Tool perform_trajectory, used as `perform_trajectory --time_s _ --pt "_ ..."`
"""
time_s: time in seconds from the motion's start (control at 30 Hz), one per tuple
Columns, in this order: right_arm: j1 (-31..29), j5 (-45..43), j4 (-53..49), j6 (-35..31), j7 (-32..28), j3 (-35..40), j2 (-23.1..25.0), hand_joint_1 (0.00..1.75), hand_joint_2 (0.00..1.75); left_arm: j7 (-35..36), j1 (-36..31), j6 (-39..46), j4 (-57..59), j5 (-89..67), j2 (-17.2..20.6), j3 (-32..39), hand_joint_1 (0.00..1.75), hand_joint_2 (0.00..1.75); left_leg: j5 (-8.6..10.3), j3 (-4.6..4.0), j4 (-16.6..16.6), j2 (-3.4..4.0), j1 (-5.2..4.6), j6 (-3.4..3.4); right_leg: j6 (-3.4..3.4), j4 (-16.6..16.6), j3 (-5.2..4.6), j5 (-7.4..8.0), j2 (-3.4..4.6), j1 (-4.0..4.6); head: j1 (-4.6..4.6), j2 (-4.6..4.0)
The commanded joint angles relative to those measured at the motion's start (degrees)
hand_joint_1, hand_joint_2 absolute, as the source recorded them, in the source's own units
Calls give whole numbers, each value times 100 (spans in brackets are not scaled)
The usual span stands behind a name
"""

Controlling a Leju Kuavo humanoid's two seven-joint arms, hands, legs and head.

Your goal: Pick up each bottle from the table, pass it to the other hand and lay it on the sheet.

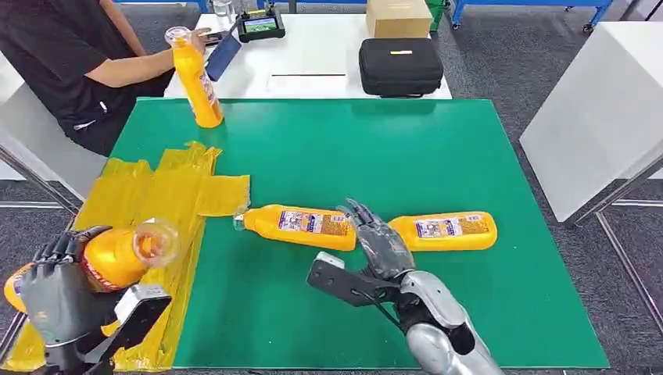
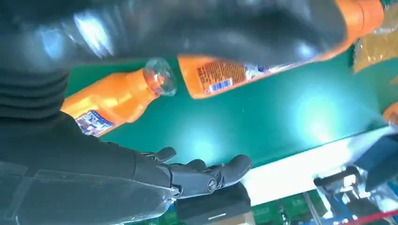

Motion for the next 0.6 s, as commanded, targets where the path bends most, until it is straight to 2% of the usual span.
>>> perform_trajectory --time_s 0.03,0.1,0.23,0.33,0.4,0.57,0.6 --pt "64 -60 -382 -104 13 -344 -341 0 0 636 -830 -459 1956 -776 702 -1508 175 175 10 19 -17 -49 -1 -16 3 -14 32 -7 -58 -2 0 0" --pt "64 -60 -382 -104 13 -344 -341 0 0 636 -830 -459 1956 -776 702 -1508 175 175 4 11 -8 -16 -1 -8 3 -6 17 -3 -21 -2 0 0" --pt "67 -65 -370 -105 12 -329 -329 0 0 677 -819 -610 1887 -719 828 -1603 175 175 -2 18 -9 -4 4 -16 3 -8 25 -5 -15 2 0 0" --pt "83 -123 -397 -125 -8 -348 -391 0 0 714 -1178 -1261 2498 -608 1074 -2292 175 175 -7 31 -10 -14 9 -29 2 -11 43 -13 -32 7 -2 0" --pt "88 -174 -385 -126 -33 -336 -436 0 0 696 -1380 -1531 2969 -561 1215 -2747 175 175 6 13 -12 -23 -3 -11 2 -8 21 -4 -29 -3 -2 0" --pt "152 -270 -348 -139 -53 -322 -532 0 0 844 -1583 -1717 3596 -648 1565 -3504 175 175 1 18 -13 -8 -2 -13 2 -9 24 -3 -15 -2 0 0" --pt "159 -277 -337 -142 -49 -320 -547 0 0 883 -1639 -1825 3671 -636 1604 -3572 112 175 -1 24 -14 -8 3 -20 1 -13 32 -5 -18 2 -2 0"
